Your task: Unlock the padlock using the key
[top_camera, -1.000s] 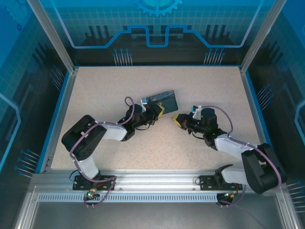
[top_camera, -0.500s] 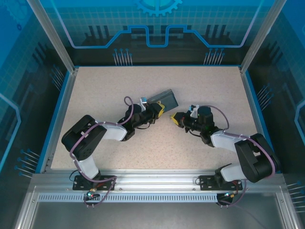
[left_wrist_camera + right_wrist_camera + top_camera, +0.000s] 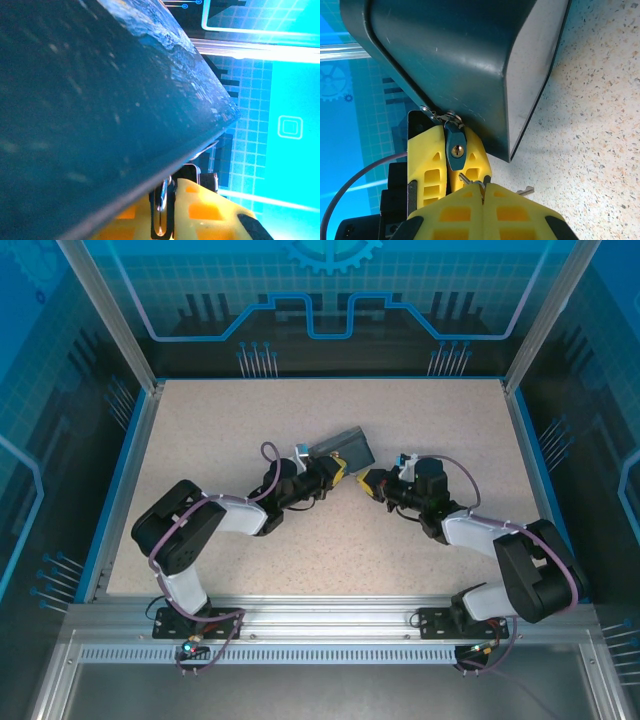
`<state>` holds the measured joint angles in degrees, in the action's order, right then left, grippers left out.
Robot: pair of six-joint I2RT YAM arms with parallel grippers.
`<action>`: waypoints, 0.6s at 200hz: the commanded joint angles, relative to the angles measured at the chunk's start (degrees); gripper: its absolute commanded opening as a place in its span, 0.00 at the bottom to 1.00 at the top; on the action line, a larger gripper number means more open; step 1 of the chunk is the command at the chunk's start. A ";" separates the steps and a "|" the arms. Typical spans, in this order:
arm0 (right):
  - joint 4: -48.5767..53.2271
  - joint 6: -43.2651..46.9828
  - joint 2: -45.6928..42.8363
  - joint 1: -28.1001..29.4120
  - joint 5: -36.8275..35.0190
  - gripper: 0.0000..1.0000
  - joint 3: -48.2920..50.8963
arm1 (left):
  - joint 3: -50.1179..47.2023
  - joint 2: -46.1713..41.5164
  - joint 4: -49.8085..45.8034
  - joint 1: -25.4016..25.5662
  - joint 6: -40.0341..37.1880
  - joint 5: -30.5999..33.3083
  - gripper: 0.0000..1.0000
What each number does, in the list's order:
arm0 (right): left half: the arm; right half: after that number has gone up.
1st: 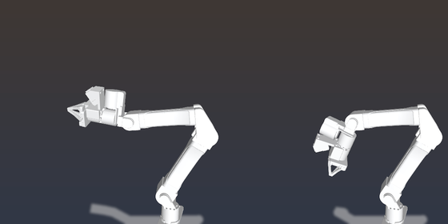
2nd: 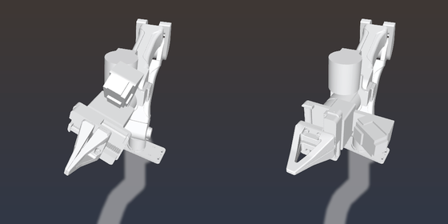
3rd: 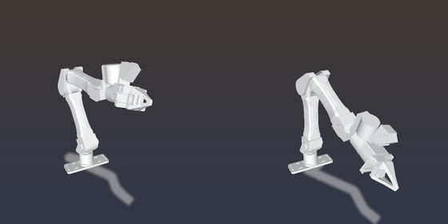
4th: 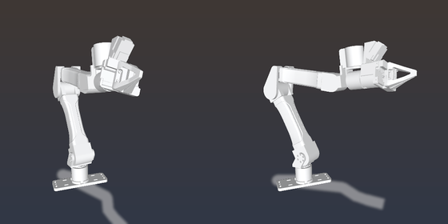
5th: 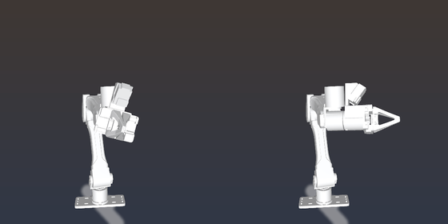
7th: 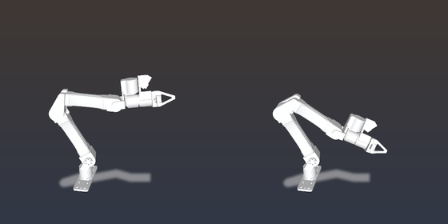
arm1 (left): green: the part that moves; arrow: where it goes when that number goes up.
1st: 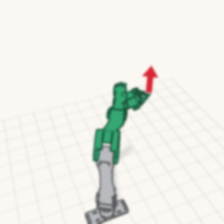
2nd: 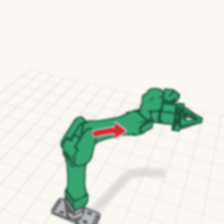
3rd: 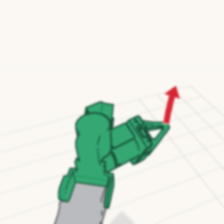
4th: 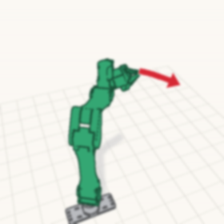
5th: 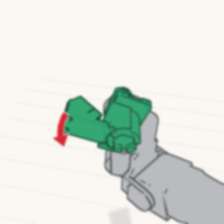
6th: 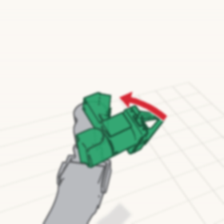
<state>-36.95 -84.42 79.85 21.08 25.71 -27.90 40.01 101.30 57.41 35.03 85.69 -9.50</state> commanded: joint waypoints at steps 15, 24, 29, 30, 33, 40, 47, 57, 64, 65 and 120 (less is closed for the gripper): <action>-0.14 1.26 0.28 0.62 -0.58 0.00 -2.05 | 0.59 0.47 6.64 -0.11 1.37 -1.93 0.00; -0.31 1.33 0.46 0.63 -0.50 0.00 -2.16 | 0.58 0.46 6.77 -0.05 1.47 -1.93 0.00; -0.29 1.37 0.57 0.63 -0.57 0.00 -2.22 | 0.52 0.45 6.75 -0.11 1.42 -1.93 0.00; -0.31 1.32 0.57 0.63 -0.53 0.00 -2.23 | 0.52 0.47 6.75 -0.08 1.46 -1.97 0.00; -0.32 1.36 0.58 0.61 -0.57 0.00 -2.31 | 0.49 0.42 6.83 -0.05 1.49 -1.99 0.00; -0.40 1.37 0.72 0.63 -0.58 0.00 -2.33 | 0.50 0.47 6.92 -0.08 1.44 -2.01 0.00; -0.32 1.45 0.83 0.62 -0.65 0.00 -2.45 | 0.42 0.48 6.96 -0.12 1.53 -2.02 0.00; -0.32 1.45 1.07 0.63 -0.62 0.00 -2.62 | 0.32 0.55 7.08 -0.03 1.57 -2.02 0.00; -0.32 1.41 1.18 0.60 -0.67 0.00 -2.65 | 0.29 0.49 7.10 0.01 1.66 -2.02 0.00; -0.38 1.44 1.22 0.62 -0.64 0.00 -2.61 | 0.22 0.48 7.10 0.03 1.62 -2.02 0.00; -0.91 1.45 2.06 0.59 -1.11 0.00 -2.46 | 0.18 0.63 7.28 0.01 1.62 -2.16 0.00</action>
<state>-36.95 -83.96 81.08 21.08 25.47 -29.06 40.01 101.32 58.41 35.03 87.11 -10.37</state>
